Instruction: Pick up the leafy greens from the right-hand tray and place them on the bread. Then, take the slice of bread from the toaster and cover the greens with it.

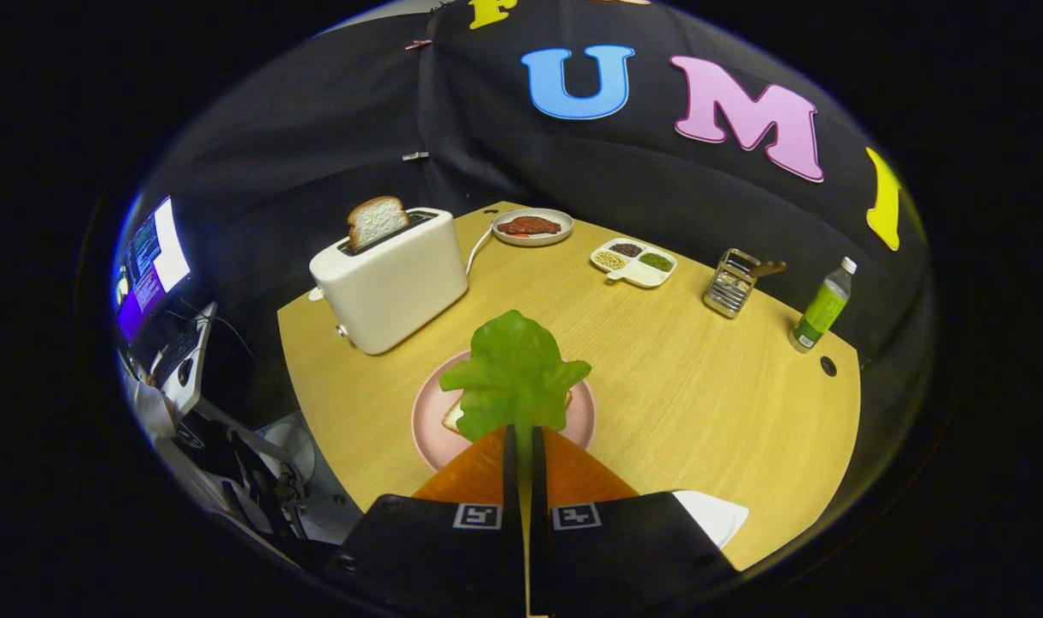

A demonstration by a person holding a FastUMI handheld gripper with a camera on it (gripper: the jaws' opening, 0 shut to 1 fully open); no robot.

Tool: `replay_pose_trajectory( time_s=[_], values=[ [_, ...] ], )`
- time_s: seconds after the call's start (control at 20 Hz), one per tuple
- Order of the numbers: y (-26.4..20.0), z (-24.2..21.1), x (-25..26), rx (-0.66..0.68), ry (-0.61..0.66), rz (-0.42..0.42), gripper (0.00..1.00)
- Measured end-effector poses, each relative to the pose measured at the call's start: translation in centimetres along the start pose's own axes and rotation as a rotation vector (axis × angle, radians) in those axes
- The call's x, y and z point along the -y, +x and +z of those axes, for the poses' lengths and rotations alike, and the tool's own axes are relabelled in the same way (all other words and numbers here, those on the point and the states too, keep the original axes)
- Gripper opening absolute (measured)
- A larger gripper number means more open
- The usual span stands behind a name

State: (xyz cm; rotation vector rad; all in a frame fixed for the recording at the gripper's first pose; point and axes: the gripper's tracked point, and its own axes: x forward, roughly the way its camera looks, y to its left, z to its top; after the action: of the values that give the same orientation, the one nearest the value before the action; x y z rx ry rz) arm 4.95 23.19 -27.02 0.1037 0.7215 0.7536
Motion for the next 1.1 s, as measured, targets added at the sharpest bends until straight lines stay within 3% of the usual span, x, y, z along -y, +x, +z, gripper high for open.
replay_pose_trajectory(
  time_s=[0.35, 0.4, 0.45, 0.6, 0.85, 1.1],
  values=[
    [5.8, -1.3, -0.6, -0.095, 0.020, -0.030, 0.07],
    [6.5, -1.8, -0.2, -0.112, 0.029, -0.050, 0.12],
    [7.0, -2.1, -0.1, -0.122, 0.039, -0.058, 0.21],
    [6.8, -1.2, -0.4, -0.086, 0.039, -0.076, 1.00],
    [2.5, 4.3, -2.0, 0.115, 0.028, -0.083, 0.99],
    [-3.3, 12.7, -6.6, 0.325, -0.009, -0.015, 0.99]
  ],
)
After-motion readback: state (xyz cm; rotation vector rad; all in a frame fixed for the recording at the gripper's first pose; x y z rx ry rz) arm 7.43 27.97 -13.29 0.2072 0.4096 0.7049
